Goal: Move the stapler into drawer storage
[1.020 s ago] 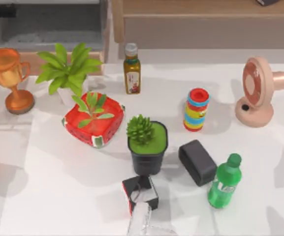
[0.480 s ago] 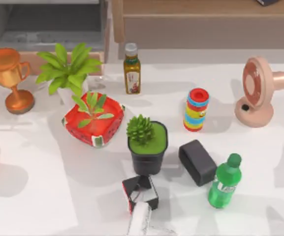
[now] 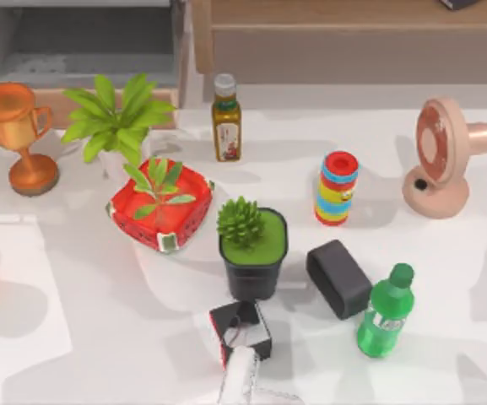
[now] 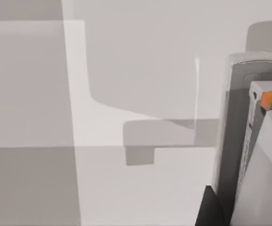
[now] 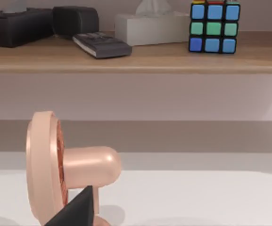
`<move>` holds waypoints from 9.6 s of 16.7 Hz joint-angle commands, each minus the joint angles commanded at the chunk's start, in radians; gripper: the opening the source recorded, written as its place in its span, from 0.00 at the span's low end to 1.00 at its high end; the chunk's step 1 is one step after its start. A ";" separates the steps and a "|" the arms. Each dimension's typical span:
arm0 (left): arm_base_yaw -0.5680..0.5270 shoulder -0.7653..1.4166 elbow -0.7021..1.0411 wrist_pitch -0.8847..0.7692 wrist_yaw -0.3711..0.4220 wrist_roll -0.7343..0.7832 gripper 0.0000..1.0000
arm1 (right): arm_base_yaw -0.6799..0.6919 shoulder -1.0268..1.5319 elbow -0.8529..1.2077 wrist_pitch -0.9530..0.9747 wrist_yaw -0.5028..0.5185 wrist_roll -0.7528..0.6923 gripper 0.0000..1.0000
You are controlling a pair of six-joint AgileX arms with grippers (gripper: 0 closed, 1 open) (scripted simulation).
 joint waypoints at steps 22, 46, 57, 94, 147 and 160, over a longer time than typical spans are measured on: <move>0.000 -0.019 -0.078 0.058 0.000 0.000 0.75 | 0.000 0.000 0.000 0.000 0.000 0.000 1.00; 0.146 -0.474 -0.531 0.692 0.068 0.562 1.00 | 0.000 0.000 0.000 0.000 0.000 0.000 1.00; 0.535 -0.805 -1.449 2.214 0.281 1.146 1.00 | 0.000 0.000 0.000 0.000 0.000 0.000 1.00; 0.321 -0.665 -2.114 3.014 0.676 1.213 0.25 | 0.000 0.000 0.000 0.000 0.000 0.000 1.00; 0.054 -0.326 -1.377 2.595 0.404 1.194 0.08 | 0.000 0.000 0.000 0.000 0.000 0.000 1.00; 0.054 -0.326 -1.377 2.595 0.404 1.194 1.00 | 0.000 0.000 0.000 0.000 0.000 0.000 1.00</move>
